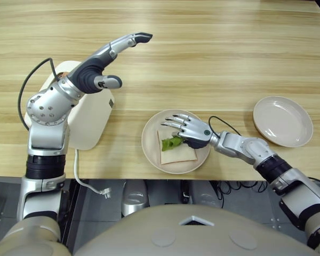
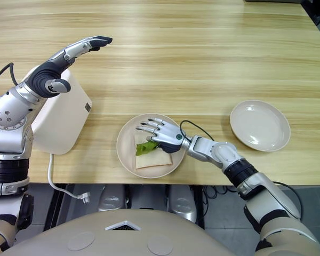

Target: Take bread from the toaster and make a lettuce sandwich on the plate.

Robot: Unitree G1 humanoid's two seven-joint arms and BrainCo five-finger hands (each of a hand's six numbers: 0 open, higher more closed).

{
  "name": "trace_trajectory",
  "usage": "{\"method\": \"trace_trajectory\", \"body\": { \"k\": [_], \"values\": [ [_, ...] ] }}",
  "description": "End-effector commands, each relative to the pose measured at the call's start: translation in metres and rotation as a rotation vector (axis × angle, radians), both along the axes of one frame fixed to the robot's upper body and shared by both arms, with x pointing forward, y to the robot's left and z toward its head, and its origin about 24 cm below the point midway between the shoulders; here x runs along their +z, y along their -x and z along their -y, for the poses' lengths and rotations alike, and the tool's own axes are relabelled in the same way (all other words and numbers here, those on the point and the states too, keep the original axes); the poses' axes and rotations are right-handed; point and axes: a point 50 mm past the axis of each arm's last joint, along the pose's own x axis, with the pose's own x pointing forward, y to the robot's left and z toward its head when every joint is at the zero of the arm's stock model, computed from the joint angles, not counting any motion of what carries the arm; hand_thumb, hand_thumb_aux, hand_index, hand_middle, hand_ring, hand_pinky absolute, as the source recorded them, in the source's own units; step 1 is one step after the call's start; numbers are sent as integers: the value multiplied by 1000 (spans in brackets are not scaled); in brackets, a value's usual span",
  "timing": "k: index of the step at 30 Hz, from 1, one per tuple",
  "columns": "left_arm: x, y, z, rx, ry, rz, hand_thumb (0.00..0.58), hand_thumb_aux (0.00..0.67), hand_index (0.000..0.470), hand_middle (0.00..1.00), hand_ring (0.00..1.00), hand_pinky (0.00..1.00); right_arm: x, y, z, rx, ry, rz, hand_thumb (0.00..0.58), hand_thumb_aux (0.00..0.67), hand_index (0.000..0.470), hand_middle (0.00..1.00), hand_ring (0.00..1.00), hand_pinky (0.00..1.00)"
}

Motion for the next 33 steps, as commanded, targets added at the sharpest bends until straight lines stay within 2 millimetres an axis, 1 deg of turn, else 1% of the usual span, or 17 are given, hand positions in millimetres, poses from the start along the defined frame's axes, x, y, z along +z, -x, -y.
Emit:
{"method": "trace_trajectory", "body": {
  "k": [1,7,8,9,10,11,12,22,33],
  "values": [
    [-2,0,-1,3,1,-14,0,0,0,0,0,0,-14,12,7,27,100,-39,580,670,460,0,0,0],
    [-1,0,-3,9,0,-13,0,0,0,0,0,0,-4,11,15,25,114,-20,580,670,460,0,0,0],
    [-1,0,-3,9,0,-13,0,0,0,0,0,0,-3,11,16,24,119,-18,562,552,379,0,0,0],
    [-1,0,-3,10,0,-13,0,0,0,0,0,0,-2,10,18,21,123,-15,562,552,379,0,0,0],
    [-1,-1,-3,11,0,-13,0,0,0,0,0,0,-1,10,19,18,127,-10,496,415,285,0,0,0],
    [-1,-1,-3,11,0,-14,0,0,0,0,0,0,0,10,21,15,130,-7,496,415,285,0,0,0],
    [-2,-1,-3,11,0,-14,0,0,0,0,0,0,2,9,22,13,133,-3,0,0,0,0,0,0],
    [-3,-2,-3,12,1,-17,0,0,0,0,0,0,12,7,26,-9,131,30,0,0,0,0,0,0],
    [-5,-3,-4,16,6,-24,0,0,0,0,0,0,14,7,27,-23,127,43,0,0,0,0,0,0]
  ]
}}
